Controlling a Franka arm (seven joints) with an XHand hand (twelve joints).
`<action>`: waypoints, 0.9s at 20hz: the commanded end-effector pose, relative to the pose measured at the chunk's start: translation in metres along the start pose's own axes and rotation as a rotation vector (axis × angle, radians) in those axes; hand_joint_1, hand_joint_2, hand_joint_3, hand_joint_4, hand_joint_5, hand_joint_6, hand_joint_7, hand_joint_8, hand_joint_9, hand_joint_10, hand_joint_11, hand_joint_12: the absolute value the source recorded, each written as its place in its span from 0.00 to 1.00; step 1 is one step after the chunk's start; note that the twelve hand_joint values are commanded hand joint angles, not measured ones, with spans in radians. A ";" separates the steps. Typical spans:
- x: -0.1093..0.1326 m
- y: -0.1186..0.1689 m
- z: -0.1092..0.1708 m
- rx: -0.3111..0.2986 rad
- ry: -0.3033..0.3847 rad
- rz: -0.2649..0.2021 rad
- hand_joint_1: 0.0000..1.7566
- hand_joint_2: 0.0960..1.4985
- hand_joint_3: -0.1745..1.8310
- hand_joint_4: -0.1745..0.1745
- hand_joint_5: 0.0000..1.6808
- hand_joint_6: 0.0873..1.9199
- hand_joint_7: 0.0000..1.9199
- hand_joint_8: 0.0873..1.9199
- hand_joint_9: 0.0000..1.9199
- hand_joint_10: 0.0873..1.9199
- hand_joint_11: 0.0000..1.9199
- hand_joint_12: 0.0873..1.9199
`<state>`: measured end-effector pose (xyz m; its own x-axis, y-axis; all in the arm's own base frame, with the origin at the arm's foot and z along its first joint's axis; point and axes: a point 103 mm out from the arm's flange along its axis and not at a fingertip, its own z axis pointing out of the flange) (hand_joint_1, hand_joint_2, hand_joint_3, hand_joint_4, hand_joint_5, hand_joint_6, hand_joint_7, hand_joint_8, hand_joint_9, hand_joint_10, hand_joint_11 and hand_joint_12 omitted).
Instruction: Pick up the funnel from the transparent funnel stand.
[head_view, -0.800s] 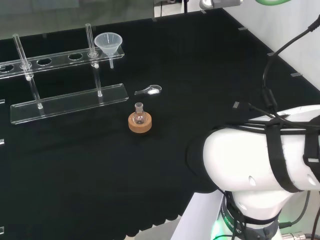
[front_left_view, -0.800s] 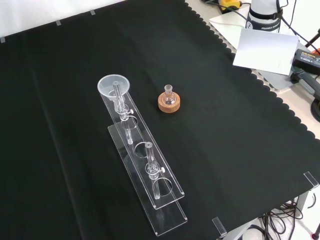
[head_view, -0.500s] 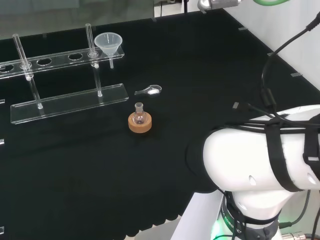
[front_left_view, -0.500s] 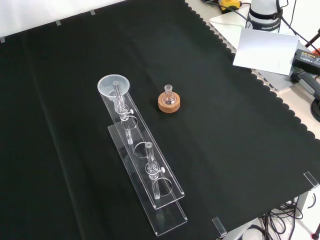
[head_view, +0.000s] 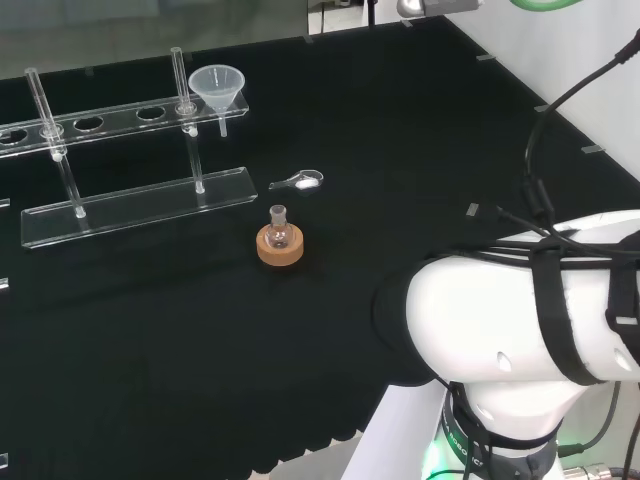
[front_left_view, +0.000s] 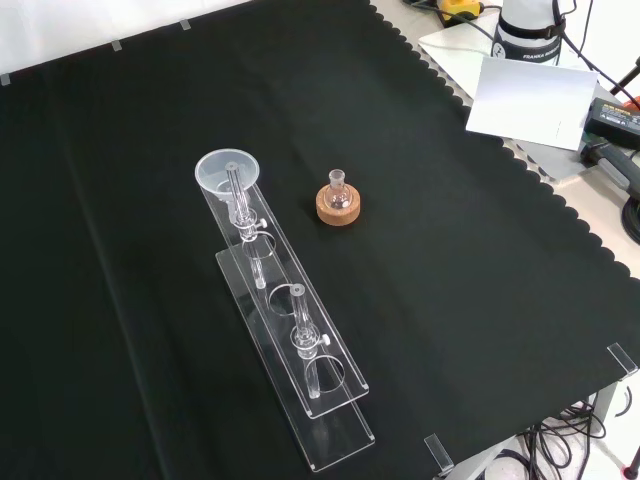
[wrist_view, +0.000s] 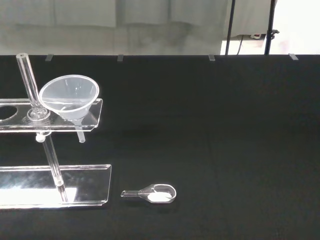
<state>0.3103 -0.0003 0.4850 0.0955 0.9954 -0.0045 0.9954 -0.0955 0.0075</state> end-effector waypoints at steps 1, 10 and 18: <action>0.001 0.022 0.014 0.030 -0.002 0.029 0.00 0.77 0.28 0.64 0.08 0.00 0.00 0.12 0.05 0.30 0.00 0.70; 0.012 0.084 0.041 0.079 0.005 -0.001 0.00 0.78 0.27 0.64 0.09 0.00 0.00 0.13 0.05 0.29 0.00 0.70; 0.043 0.148 0.064 0.121 -0.040 -0.095 0.08 0.74 0.25 0.64 0.09 0.00 0.00 0.14 0.06 0.29 0.00 0.70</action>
<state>0.4035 0.0070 0.4380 0.0781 0.9968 -0.0194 0.9914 -0.0797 -0.1037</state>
